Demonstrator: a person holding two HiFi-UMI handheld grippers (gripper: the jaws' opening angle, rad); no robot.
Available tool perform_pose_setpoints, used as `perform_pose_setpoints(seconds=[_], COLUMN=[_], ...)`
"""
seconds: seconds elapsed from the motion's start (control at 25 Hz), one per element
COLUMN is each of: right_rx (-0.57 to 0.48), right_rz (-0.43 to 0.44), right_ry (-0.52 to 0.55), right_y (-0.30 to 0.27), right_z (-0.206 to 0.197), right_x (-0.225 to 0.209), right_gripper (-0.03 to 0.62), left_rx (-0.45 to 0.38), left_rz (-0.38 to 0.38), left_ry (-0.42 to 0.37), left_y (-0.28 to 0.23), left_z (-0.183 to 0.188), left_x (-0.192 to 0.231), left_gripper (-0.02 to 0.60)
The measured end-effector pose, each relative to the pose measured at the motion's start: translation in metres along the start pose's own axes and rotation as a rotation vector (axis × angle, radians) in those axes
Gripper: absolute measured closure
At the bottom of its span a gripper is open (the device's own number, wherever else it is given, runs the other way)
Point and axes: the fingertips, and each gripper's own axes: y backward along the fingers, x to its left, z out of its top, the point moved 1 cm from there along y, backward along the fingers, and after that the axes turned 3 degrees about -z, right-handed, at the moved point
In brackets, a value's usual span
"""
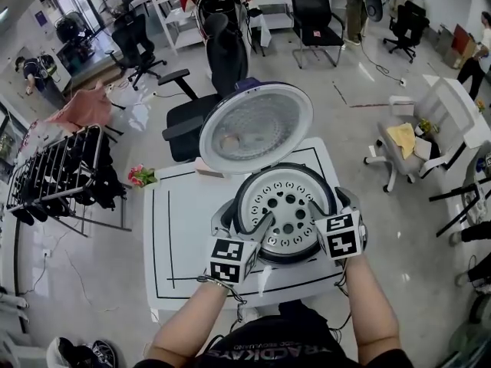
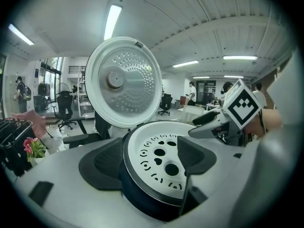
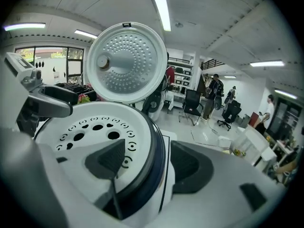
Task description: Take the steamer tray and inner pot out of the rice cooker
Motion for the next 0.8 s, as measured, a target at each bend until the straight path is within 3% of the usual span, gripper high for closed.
perform_pose_setpoints(seconds=[0.4, 0.8], right_rx=[0.085, 0.069], right_rz=[-0.018, -0.041], right_ry=[0.131, 0.084], right_y=[-0.015, -0.013], right_z=[-0.002, -0.003], right_x=[0.001, -0.002], right_gripper=[0.326, 0.405], left_rx=[-0.007, -0.005], left_rz=[0.004, -0.013], left_ry=[0.023, 0.03], left_y=[-0.009, -0.01], left_z=[-0.003, -0.003], left_x=[0.009, 0.01], left_gripper=[0.225, 0.225])
